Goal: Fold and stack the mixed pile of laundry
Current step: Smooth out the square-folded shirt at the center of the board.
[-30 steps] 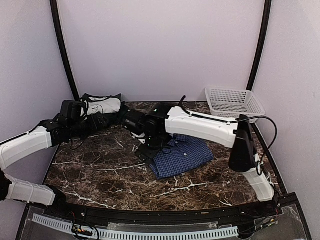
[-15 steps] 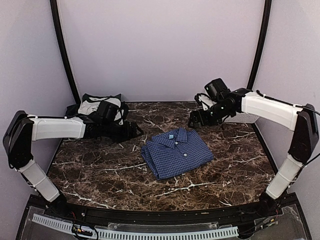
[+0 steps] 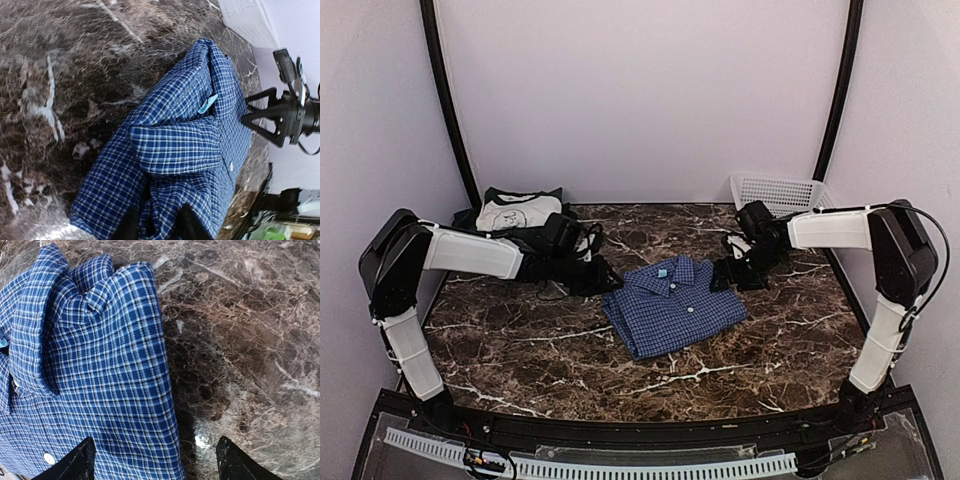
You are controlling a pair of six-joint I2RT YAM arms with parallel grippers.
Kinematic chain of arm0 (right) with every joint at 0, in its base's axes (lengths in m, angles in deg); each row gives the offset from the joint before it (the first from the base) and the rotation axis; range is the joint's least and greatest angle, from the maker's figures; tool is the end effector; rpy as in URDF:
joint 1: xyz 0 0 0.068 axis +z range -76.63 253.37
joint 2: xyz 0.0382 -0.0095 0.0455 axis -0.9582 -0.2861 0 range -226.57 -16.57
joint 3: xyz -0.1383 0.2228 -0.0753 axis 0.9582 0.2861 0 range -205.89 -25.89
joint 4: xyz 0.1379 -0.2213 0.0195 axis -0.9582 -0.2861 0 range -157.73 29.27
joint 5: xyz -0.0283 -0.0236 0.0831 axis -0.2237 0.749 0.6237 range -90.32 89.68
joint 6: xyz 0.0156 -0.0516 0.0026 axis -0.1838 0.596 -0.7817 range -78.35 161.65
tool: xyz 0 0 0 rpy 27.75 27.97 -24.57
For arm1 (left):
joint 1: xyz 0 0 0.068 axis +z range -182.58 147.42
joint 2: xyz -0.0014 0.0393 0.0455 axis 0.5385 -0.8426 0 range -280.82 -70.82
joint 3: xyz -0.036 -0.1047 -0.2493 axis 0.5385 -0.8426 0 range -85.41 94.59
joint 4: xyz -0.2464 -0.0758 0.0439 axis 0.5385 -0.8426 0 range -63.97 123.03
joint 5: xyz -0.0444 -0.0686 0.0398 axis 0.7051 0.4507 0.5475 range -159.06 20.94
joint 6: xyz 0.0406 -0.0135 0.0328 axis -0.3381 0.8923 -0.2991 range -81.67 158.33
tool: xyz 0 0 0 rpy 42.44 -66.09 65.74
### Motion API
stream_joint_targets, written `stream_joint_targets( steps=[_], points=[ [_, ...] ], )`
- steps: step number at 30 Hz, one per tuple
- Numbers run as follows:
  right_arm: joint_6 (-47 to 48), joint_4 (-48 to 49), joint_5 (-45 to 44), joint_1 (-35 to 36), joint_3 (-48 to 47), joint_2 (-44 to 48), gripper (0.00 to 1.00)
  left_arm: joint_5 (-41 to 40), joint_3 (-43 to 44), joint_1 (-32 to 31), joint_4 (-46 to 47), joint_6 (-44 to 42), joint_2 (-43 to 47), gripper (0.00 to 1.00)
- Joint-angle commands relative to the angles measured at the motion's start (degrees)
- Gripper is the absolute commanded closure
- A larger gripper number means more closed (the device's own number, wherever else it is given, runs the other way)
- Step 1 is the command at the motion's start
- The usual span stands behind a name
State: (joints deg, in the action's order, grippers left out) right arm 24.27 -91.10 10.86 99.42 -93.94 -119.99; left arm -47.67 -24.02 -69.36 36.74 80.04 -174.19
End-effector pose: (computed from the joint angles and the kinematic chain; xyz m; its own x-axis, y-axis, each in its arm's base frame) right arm 0.3209 0.1646 0.1780 -0.9318 -0.1292 -0.3393 -0.2347 0.9273 0.2915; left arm 0.3025 -0.2424 0.1845 -0.8939 -0.1053 -0.4358 0.2573 0.6756 -0.6909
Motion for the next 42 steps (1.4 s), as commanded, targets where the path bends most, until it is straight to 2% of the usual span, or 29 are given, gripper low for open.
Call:
stream_joint_targets(
  steps=[1, 2, 4, 8, 10, 13, 17, 20, 28, 29, 32, 33, 34, 35, 36, 37, 40, 42],
  points=[
    [-0.21, 4.3, 4.27, -0.91, 1.54, -0.46, 0.25, 1.81, -1.88, 0.18, 3.12, 0.39, 0.99, 0.9],
    [-0.07, 4.47, 5.04, -1.05, 1.94, -0.43, 0.29, 1.99, -2.36, 0.37, 3.18, 0.89, 1.47, 0.98],
    [0.01, 4.26, 5.97, -1.03, 2.47, 0.3, 0.35, 1.78, -3.9, 0.99, 3.3, 1.66, 3.26, 1.0],
    [-0.36, 4.93, 8.05, -1.06, 5.35, 3.93, 0.39, -1.23, -7.35, 1.91, 0.69, 1.93, 6.66, 1.0],
    [-0.16, 5.68, 9.34, -1.08, 6.46, 5.25, 0.41, -1.95, -8.26, 2.23, 0.42, 1.9, 5.62, 1.0],
    [0.39, 6.59, 9.86, -1.06, 7.21, 4.09, 0.49, -1.74, -8.38, 3.06, 1.32, 2.55, 0.84, 1.0],
    [0.38, 7.84, 13.04, -0.99, 8.09, 1.98, 0.74, -1.83, -7.24, 3.79, 2.42, 3.37, -4.46, 1.0],
    [-0.17, 8.35, 14.18, -0.71, 9.69, 2.43, 0.87, -3.72, -6.22, 4.47, -0.18, 2.79, -6.61, 1.0],
    [-3.32, 7.28, 13.65, 4.13, 14.98, 4.42, 0.86, -6.17, 1.81, 6.48, -5.12, -1.68, -10.21, 1.0],
    [-3.6, 6.86, 13.31, 4.93, 15.12, 4.83, 0.82, -5.52, 2.34, 7.22, -4.96, -1.98, -10.33, 0.97],
    [-4.43, 3.31, 7.76, 5.68, 13.72, 7.9, 0.43, -2.52, 4.15, 10.37, -4.32, -2.83, -8.79, 0.7],
    [-4.46, 1.46, 5.31, 5.67, 12.51, 9.4, 0.38, -2.68, 4.3, 10.61, -4.78, -3.69, -7.82, 0.64],
    [-4.43, -0.34, 3.13, 5.67, 10.95, 10.86, 0.34, -4.08, 4.19, 10.79, -5.17, -4.07, -5.64, 0.49],
    [-4.37, -1.93, 1.36, 5.68, 9.34, 12.56, 0.29, -4.78, 3.92, 10.82, -6.14, -4.62, -4.22, 0.44],
    [-4.36, -3.53, -0.75, 5.72, 7.46, 14.1, 0.26, -5.74, 2.95, 11.06, -6.41, -4.8, -1.09, 0.34],
    [-4.36, -4.9, -2.81, 5.9, 5.49, 15.52, 0.26, -6.27, 2.2, 11.22, -6.56, -4.91, 0.65, 0.3],
    [-2.77, -6.96, -6.31, 8.69, 0.48, 18.72, 0.26, -8.66, -2.93, 12.43, -6.11, -3.03, 9.78, 0.04],
    [-0.68, -6.58, -6.45, 12.53, -2.28, 19.55, 0.26, -7.37, -6.67, 13.44, -3.43, -1.61, 14.1, 0.02]
  ],
)
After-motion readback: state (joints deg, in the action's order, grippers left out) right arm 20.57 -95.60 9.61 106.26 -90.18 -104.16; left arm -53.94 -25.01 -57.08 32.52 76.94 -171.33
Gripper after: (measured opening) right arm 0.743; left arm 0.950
